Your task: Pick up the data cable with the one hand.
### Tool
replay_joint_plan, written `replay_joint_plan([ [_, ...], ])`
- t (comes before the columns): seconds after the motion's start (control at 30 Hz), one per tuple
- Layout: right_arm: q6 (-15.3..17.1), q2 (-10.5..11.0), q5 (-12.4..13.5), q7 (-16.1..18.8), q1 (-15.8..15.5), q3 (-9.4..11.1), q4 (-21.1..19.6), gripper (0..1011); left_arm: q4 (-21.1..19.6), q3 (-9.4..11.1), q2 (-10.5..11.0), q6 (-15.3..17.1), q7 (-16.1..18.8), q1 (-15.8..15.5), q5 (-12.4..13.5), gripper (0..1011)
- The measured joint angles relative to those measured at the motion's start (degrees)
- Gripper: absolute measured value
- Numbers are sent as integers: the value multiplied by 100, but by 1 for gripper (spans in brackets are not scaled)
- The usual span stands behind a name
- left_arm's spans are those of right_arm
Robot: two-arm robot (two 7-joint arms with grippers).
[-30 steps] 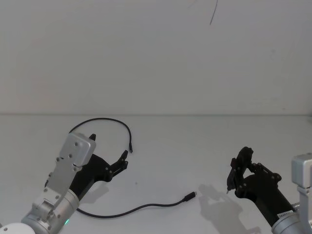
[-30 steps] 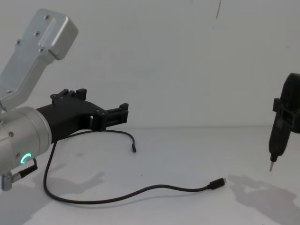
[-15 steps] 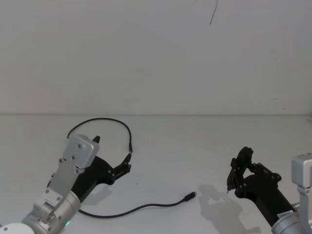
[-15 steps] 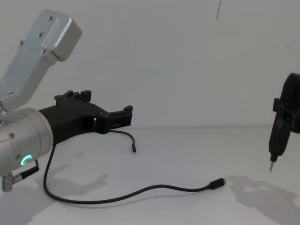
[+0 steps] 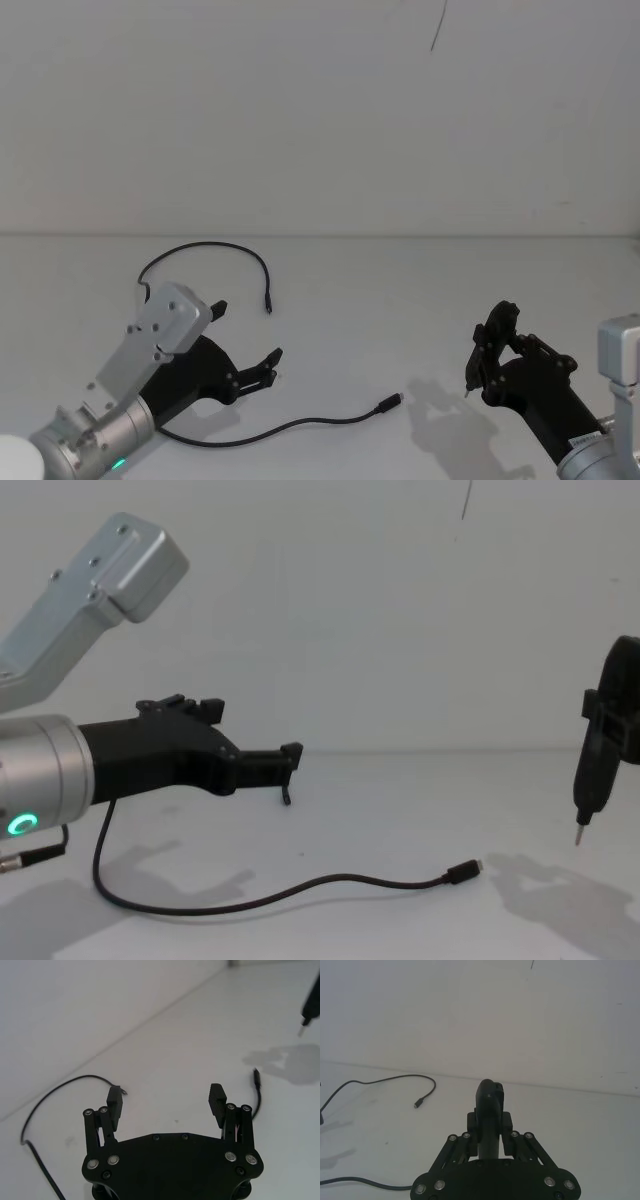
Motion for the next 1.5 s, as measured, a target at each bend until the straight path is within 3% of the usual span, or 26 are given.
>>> replay_joint_plan([
  [0.3, 0, 0, 0, 0, 0, 0, 0, 263, 344, 138, 276, 460, -985, -544, -172, 1001],
  [0.6, 0, 0, 0, 0, 0, 0, 0, 263, 752, 322, 276, 752, -1579, -1050, -253, 1001],
  [1.07, 0, 0, 0, 0, 0, 0, 0, 263, 1159, 704, 171, 1011, -2199, -1555, -301, 1001],
  [1.5, 0, 0, 0, 0, 0, 0, 0, 263, 1435, 1028, 35, 1127, -2440, -1808, -237, 1001],
])
